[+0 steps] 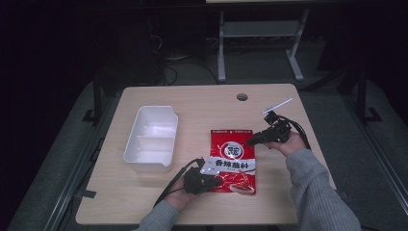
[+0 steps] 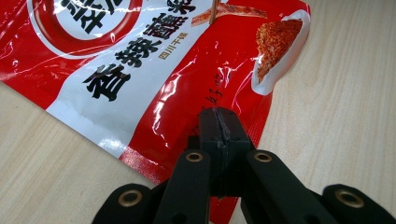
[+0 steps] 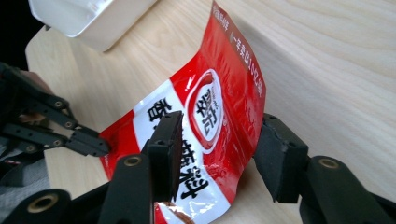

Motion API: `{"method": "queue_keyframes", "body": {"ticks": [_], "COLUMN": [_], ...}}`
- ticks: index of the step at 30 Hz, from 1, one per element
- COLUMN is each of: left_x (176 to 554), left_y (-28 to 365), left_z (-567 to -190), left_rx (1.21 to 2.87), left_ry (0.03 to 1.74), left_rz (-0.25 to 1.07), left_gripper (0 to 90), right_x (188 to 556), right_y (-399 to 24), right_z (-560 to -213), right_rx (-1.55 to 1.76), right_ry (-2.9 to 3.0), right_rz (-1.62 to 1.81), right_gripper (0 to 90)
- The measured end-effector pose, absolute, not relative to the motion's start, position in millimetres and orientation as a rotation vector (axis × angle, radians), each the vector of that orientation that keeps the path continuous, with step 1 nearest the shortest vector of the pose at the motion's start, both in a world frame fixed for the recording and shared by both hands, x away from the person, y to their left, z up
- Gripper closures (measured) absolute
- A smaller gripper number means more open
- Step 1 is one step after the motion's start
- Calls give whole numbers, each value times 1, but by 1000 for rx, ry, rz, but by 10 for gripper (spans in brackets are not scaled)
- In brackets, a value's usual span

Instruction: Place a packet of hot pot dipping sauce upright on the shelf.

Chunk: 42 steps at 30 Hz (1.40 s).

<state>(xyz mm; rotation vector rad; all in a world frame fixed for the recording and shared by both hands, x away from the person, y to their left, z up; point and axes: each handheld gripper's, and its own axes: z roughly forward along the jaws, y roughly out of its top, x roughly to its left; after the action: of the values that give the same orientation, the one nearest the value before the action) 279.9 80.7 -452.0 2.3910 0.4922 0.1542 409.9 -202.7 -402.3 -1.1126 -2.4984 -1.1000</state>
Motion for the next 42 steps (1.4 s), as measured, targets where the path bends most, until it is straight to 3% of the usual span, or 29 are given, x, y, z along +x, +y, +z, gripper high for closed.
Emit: {"method": "queue_keyframes", "body": {"ticks": [13,33,38,42], "left_x": [279,277,276,276], "left_y": [81,80,80,80], "left_z": [-452,-452,-452,-452], "left_rx": [2393,2394,2395,2395], "left_ry": [488,481,480,483], "left_rz": [160,185,189,191], "left_gripper": [899,898,893,872], "right_x": [409,417,417,417], "right_y": [-173,-146,-144,-143], "right_z": [-401,-424,-426,-427], "right_rx": [-958,-978,-979,-986], "right_ry": [-2549,-2640,-2664,-2670], "right_rz": [-976,-744,-727,-724], "right_gripper": [593,771,871,878]}}
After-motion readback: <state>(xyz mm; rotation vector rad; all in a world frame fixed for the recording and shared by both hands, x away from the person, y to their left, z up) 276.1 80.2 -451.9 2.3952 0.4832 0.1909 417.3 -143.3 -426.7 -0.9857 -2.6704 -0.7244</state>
